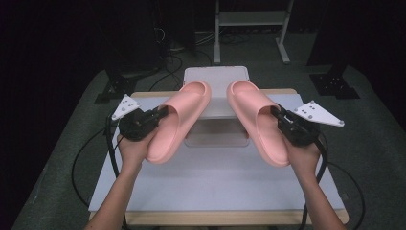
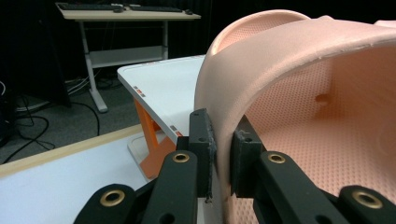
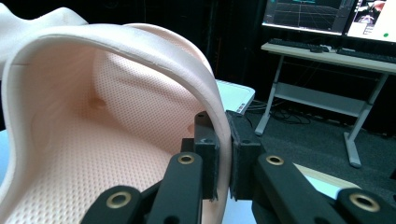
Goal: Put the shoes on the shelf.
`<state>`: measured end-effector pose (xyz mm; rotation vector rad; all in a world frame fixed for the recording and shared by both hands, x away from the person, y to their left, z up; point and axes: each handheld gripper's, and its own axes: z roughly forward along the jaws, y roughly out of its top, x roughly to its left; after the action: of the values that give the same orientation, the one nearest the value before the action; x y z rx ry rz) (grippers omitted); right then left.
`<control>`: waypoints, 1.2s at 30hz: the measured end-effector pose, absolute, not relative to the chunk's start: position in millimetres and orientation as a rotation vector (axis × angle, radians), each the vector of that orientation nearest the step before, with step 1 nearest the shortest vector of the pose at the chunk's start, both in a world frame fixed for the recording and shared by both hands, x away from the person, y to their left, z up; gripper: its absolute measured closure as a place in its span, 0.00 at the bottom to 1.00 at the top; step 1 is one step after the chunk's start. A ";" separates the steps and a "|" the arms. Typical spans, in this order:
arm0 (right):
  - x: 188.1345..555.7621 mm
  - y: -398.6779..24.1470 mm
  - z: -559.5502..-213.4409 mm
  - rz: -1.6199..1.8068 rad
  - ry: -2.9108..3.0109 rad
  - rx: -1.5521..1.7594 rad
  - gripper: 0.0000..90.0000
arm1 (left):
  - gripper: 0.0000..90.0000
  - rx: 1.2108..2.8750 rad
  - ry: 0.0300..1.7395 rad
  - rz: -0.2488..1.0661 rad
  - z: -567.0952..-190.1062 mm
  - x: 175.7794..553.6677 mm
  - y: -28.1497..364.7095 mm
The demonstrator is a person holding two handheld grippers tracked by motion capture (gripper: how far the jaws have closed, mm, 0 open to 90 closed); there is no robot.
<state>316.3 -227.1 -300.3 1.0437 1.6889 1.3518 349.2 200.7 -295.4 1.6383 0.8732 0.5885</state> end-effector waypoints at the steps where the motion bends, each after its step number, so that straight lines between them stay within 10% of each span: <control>1: 318.8 -226.9 -300.0 1.350 1.689 1.044 0.93 | 0.91 1.641 0.876 0.588 -294.8 352.1 200.2; 36: 378.8 -216.8 -289.9 1.311 1.697 1.114 0.93 | 0.91 1.636 0.945 0.570 -290.4 404.3 186.3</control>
<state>378.8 -216.8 -289.9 1.1137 1.6968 1.3111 404.3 186.3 -290.4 1.6362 0.9453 0.5696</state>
